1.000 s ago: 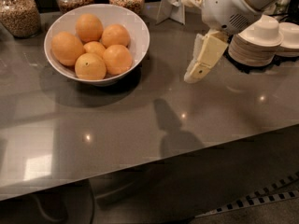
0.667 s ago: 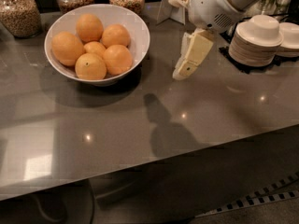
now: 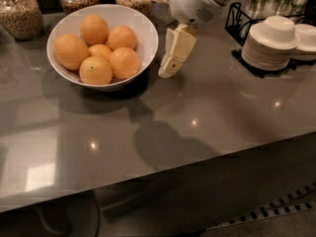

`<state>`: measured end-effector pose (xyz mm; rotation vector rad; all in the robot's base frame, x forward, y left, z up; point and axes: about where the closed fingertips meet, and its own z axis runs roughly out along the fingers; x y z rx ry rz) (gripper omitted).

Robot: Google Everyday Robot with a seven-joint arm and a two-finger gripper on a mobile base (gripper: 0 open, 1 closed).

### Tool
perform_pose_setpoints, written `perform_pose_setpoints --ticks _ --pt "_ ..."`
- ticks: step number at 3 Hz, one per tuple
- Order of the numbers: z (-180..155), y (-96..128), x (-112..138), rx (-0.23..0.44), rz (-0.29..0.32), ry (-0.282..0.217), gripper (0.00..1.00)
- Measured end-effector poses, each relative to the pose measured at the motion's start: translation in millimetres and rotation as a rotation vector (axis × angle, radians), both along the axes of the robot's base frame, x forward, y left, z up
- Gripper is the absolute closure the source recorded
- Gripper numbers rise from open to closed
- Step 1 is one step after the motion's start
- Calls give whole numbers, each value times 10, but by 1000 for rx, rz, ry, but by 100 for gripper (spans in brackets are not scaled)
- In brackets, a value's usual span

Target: Pick orange from white bowl

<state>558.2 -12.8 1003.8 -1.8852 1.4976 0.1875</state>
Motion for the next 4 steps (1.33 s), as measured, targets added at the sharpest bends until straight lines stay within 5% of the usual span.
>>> perform_pose_setpoints --ticks 2,3,4 --pt "26 487 132 -22 109 -40 0" --pt "-105 964 447 -56 186 -81 0" --pt "-88 999 446 -70 182 -89 0"
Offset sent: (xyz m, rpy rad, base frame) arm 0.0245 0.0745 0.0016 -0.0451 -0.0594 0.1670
